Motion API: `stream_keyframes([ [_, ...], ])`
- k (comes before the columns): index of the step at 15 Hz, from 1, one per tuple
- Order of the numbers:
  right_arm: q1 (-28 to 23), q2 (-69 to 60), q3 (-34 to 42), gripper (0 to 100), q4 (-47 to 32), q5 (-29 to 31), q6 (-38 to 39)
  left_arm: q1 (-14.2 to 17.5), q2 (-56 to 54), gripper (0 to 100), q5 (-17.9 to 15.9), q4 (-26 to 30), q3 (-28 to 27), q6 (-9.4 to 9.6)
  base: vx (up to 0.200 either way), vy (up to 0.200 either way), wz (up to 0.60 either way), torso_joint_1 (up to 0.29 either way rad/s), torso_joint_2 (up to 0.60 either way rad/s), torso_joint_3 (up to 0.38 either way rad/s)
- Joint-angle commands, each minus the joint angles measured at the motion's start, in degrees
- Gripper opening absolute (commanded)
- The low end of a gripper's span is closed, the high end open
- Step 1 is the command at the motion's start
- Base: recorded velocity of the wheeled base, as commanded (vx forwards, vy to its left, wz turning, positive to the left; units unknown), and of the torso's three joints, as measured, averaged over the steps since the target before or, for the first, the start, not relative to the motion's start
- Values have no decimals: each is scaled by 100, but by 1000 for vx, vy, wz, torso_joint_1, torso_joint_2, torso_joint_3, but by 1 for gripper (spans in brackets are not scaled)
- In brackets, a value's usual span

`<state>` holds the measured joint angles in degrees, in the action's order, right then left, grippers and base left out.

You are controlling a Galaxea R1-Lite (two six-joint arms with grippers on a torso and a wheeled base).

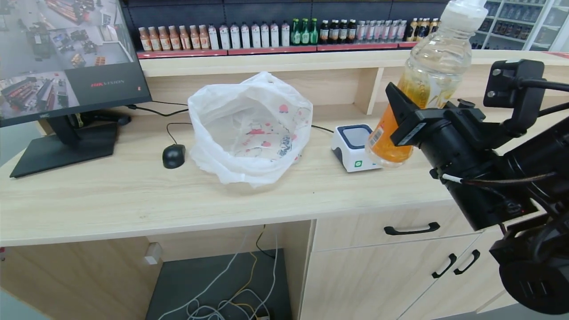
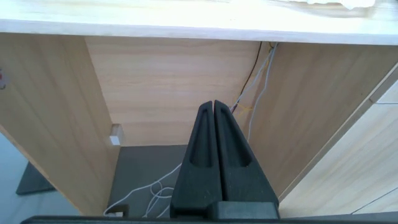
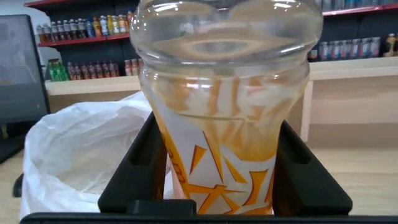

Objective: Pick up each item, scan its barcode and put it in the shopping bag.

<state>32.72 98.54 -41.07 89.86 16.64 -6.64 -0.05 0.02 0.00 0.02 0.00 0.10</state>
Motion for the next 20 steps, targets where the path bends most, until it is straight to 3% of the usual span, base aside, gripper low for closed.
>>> stream_keyframes([
  [1, -11, 104, -200, 0, 14, 15, -4, 5, -2, 0, 0, -2, 0, -10, 0, 0, 0, 0, 0, 0],
  [4, -11, 201, -560, 0, -144, -3, -30, 5, -2, 0, 0, -2, 0, -10, 0, 0, 0, 0, 0, 0],
  [8, -29, 201, -1404, 0, -1190, -179, -48, -4, -2, 0, 0, -2, 0, 8, 0, 0, 0, 0, 0, 0],
  [9, -29, 219, -1509, 0, -1278, -187, -65, -4, -2, 100, 0, -2, 0, -1, 0, 0, 0, 0, 0, 0],
  [13, -90, 456, -1790, 0, -1374, -240, -557, 5, -2, 100, 0, -2, 0, -10, 0, 0, 0, 0, 0, 0],
  [20, -319, 904, -2072, 0, -1366, -1189, -1489, 5, -2, 100, 0, -2, 0, 17, 0, 0, 0, 0, 0, 0],
])
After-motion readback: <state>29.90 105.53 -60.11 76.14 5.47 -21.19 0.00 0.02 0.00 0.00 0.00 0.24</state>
